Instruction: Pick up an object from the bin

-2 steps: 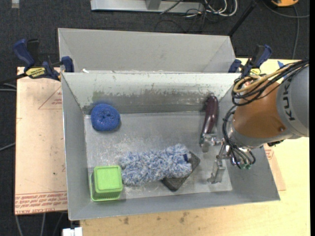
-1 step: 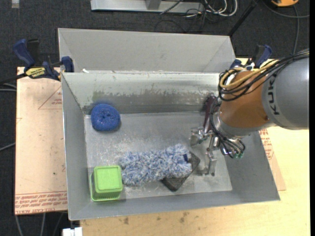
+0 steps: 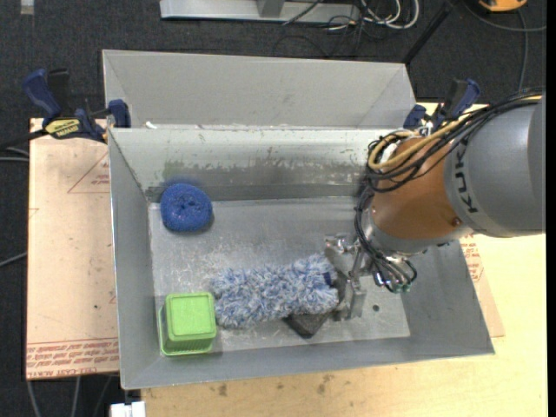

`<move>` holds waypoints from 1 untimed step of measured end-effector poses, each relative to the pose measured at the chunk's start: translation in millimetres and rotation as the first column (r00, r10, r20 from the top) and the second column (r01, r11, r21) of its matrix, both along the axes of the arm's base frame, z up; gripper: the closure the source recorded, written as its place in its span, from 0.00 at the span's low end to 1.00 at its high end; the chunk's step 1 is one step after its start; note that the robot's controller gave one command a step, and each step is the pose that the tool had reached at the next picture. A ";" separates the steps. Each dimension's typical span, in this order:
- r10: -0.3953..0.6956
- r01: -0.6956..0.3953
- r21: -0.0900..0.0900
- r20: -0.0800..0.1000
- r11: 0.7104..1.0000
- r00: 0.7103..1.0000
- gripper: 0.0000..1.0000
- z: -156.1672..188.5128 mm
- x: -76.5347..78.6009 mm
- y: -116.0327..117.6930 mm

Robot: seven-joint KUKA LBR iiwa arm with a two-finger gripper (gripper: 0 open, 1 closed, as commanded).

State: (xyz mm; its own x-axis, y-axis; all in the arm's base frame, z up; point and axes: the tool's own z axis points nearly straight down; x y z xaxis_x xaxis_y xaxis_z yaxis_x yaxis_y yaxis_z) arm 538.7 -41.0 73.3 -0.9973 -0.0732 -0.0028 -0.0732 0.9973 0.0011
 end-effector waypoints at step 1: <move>0.127 -0.127 0.000 -0.001 0.992 0.992 1.00 -3.2 3.1 36.8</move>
Offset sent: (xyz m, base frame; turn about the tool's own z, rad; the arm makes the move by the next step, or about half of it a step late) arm 0.0000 0.0000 0.0000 0.0000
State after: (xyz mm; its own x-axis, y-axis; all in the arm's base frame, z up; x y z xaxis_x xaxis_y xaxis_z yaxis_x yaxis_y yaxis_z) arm 541.7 -4.2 70.0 -0.9799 -0.1993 -0.0014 -0.1993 0.9799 0.0010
